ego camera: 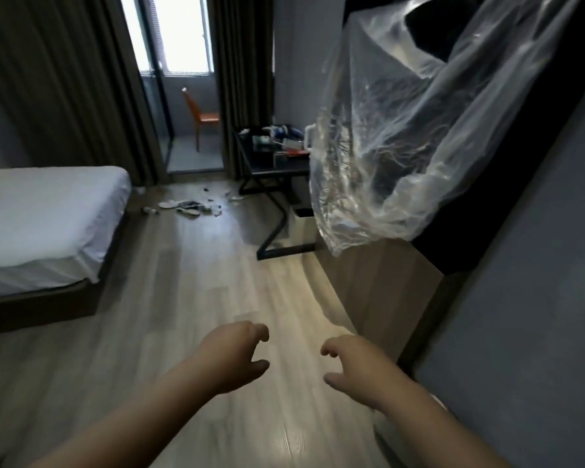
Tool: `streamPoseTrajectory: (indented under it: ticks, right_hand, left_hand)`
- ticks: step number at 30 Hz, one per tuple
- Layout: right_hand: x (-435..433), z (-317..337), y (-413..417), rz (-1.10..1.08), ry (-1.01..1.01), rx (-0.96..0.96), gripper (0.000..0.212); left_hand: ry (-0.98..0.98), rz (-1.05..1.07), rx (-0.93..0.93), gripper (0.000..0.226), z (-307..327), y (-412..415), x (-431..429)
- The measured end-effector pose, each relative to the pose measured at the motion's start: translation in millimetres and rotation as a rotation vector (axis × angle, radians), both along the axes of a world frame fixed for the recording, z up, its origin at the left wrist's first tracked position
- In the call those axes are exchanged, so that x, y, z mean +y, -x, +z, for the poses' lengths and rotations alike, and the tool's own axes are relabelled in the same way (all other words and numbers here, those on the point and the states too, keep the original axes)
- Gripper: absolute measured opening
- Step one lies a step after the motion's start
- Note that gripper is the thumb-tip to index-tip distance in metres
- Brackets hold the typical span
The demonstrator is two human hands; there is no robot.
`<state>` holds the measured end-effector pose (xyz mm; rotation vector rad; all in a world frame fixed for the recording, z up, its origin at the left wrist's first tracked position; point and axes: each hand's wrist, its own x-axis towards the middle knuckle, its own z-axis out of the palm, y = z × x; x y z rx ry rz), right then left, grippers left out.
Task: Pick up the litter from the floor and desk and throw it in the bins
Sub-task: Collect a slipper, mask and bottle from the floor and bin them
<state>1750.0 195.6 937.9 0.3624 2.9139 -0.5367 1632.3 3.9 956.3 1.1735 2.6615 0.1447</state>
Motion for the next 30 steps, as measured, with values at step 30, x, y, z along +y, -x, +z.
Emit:
streamPoseTrajectory:
  ticks: [30]
  right_hand:
    - [51, 10, 539, 0.292, -0.059, 0.015, 0.045]
  left_hand:
    - [-0.039, 0.351, -0.015, 0.046, -4, 466, 20]
